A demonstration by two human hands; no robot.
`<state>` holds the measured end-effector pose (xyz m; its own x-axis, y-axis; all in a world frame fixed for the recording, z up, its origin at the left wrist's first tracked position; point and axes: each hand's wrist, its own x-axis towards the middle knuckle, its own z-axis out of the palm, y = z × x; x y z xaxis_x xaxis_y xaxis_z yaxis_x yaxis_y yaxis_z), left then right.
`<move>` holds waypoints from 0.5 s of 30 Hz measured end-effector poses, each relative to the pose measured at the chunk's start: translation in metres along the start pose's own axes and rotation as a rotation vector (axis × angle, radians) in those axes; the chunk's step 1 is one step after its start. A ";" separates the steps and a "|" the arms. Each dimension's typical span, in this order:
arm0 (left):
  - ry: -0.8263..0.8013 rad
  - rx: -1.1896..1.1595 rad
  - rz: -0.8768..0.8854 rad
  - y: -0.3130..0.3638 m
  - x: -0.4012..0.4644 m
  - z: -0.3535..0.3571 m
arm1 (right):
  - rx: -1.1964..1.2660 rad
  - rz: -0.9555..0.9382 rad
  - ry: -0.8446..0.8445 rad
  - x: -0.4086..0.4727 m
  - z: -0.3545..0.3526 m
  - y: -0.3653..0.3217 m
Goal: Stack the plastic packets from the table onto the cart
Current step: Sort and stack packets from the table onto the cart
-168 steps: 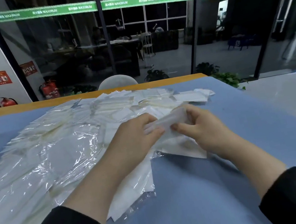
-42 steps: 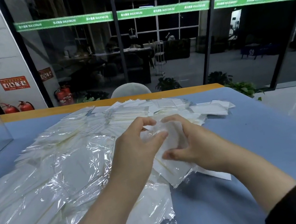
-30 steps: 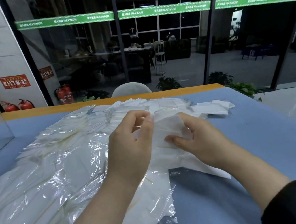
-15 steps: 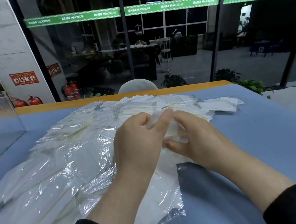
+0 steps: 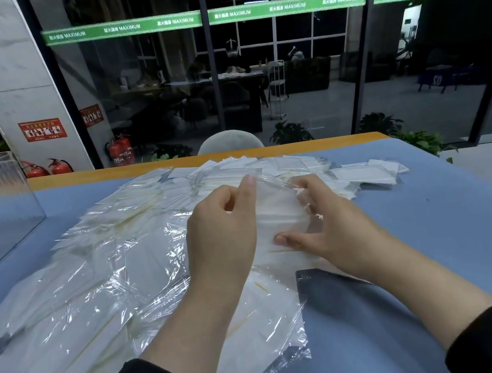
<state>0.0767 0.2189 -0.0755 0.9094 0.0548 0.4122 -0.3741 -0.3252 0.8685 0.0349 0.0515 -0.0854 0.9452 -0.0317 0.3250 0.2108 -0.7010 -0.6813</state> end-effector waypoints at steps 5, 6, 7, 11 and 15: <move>-0.096 -0.021 0.143 0.000 -0.003 0.002 | 0.047 -0.088 -0.007 0.000 0.002 -0.001; -0.087 0.007 0.171 0.001 -0.003 0.002 | 0.065 -0.087 0.001 0.000 0.002 -0.001; -0.078 0.029 0.201 0.002 -0.004 0.001 | 0.085 -0.074 0.011 0.000 0.001 -0.002; -0.053 0.052 0.256 0.006 -0.004 -0.004 | 0.067 -0.028 -0.002 -0.001 -0.001 0.000; -0.076 0.198 0.381 0.008 0.000 -0.012 | 0.102 -0.029 -0.029 0.000 0.000 0.002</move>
<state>0.0713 0.2275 -0.0650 0.7269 -0.1710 0.6651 -0.6499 -0.4840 0.5860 0.0358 0.0502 -0.0867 0.9447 0.0091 0.3279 0.2613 -0.6250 -0.7355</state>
